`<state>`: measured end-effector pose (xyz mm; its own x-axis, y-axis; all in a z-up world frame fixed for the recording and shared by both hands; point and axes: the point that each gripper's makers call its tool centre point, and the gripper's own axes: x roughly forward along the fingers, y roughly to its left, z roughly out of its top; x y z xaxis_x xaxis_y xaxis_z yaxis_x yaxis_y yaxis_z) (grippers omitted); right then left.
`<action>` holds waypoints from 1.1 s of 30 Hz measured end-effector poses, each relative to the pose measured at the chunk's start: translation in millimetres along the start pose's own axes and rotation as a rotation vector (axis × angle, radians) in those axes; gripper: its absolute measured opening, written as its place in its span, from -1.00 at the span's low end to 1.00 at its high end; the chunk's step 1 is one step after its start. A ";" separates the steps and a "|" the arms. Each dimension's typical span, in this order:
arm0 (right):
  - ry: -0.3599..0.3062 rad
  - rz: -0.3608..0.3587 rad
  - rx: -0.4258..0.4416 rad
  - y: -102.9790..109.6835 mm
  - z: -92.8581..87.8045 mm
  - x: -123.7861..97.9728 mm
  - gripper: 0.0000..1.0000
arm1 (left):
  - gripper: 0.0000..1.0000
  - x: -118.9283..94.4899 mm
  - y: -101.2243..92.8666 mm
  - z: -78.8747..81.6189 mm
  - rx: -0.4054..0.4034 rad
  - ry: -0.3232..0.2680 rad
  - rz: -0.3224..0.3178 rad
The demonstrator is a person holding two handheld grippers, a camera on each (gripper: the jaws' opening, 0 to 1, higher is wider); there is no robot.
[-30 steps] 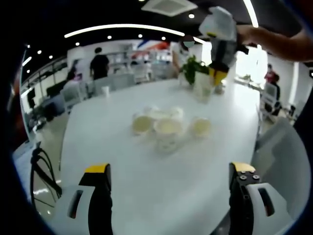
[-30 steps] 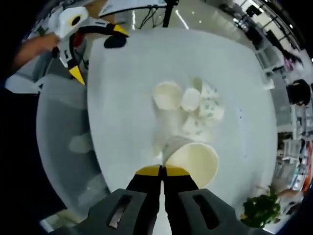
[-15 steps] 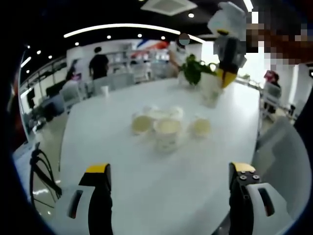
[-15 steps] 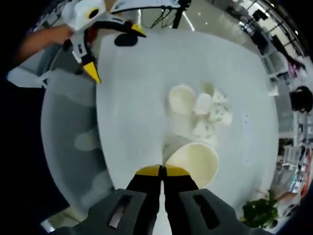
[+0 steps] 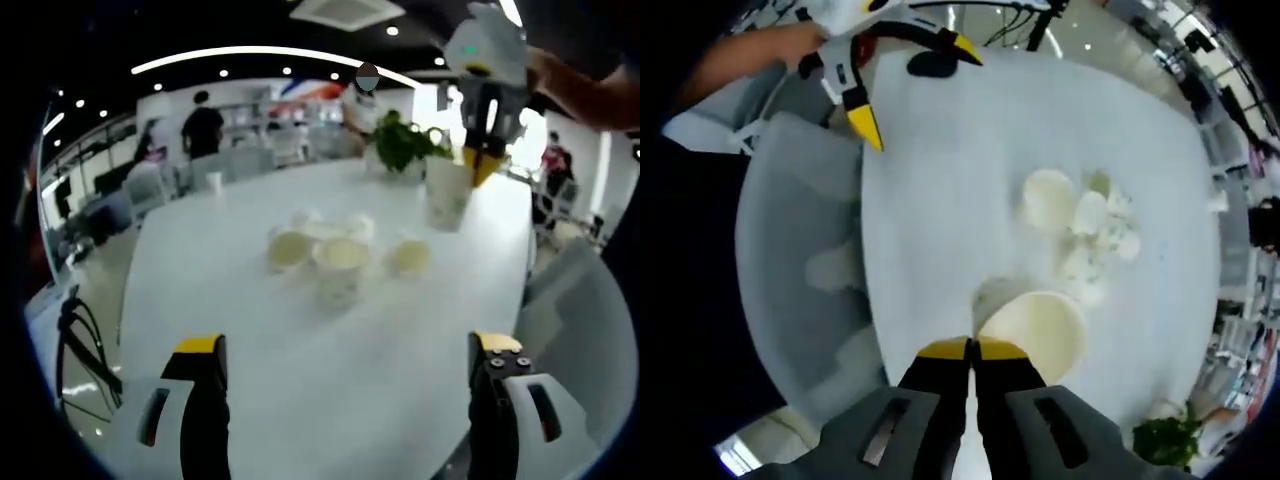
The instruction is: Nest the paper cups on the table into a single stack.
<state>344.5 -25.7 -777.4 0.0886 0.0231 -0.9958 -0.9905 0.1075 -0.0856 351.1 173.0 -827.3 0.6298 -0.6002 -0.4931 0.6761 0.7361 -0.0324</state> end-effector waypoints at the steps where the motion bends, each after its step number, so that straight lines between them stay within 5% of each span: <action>1: 0.002 0.003 0.002 0.6 0.0 0.2 -1.00 | 0.97 -0.1 -0.1 -0.3 -0.001 0.000 0.000; 33: 0.018 0.062 0.054 37.9 1.3 68.2 -1.00 | 0.96 -0.2 -4.6 -7.8 -0.016 -0.002 0.001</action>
<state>313.1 -18.7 -848.5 0.0246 0.0133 -0.9996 -0.9870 0.1594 -0.0222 344.8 172.2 -833.8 0.6310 -0.6003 -0.4914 0.6697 0.7412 -0.0457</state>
